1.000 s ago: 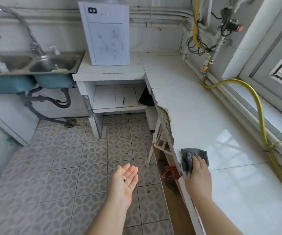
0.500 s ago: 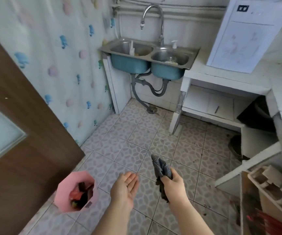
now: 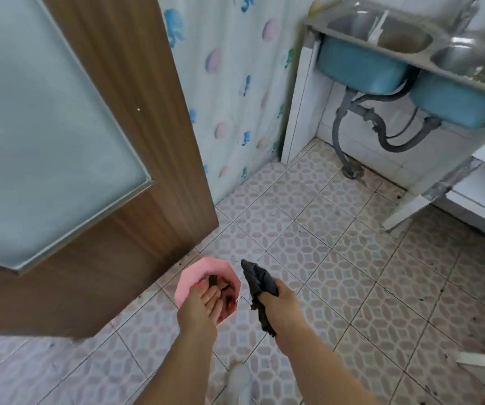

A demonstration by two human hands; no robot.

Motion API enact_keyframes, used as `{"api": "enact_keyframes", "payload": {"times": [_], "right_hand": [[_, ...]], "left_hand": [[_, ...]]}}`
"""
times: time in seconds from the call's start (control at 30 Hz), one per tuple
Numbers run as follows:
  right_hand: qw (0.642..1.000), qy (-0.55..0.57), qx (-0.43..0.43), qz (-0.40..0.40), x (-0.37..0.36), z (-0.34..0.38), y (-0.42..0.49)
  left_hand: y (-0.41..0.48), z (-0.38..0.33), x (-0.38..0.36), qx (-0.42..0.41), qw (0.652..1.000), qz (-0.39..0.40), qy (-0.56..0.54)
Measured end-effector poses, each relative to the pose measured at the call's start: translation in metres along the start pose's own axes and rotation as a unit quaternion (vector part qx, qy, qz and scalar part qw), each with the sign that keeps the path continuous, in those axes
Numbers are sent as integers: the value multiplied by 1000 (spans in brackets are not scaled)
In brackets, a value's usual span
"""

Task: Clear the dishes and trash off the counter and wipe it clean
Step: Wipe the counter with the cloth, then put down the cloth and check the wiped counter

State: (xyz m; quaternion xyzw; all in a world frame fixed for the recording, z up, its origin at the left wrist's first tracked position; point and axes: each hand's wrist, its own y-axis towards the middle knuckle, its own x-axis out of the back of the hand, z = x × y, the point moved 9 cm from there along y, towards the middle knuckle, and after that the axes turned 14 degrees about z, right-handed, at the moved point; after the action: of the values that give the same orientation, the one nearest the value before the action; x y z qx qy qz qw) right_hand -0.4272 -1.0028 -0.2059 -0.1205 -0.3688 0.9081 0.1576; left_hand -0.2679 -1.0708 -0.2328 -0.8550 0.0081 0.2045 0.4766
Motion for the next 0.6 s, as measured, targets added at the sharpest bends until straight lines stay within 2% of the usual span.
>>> {"api": "enact_keyframes", "payload": {"times": [0.17, 0.4, 0.53, 0.6], "right_hand": [[1000, -3, -15, 4, -26, 13, 30], [1000, 12, -1, 8, -37, 30, 43], [1000, 28, 4, 6, -33, 37, 40], [998, 59, 14, 5, -26, 41, 34]], "left_hand": [[26, -38, 5, 18, 999, 20, 34], [48, -54, 21, 32, 998, 39, -37], [45, -61, 13, 28, 998, 52, 21], [39, -61, -9, 37, 994, 96, 43]]}}
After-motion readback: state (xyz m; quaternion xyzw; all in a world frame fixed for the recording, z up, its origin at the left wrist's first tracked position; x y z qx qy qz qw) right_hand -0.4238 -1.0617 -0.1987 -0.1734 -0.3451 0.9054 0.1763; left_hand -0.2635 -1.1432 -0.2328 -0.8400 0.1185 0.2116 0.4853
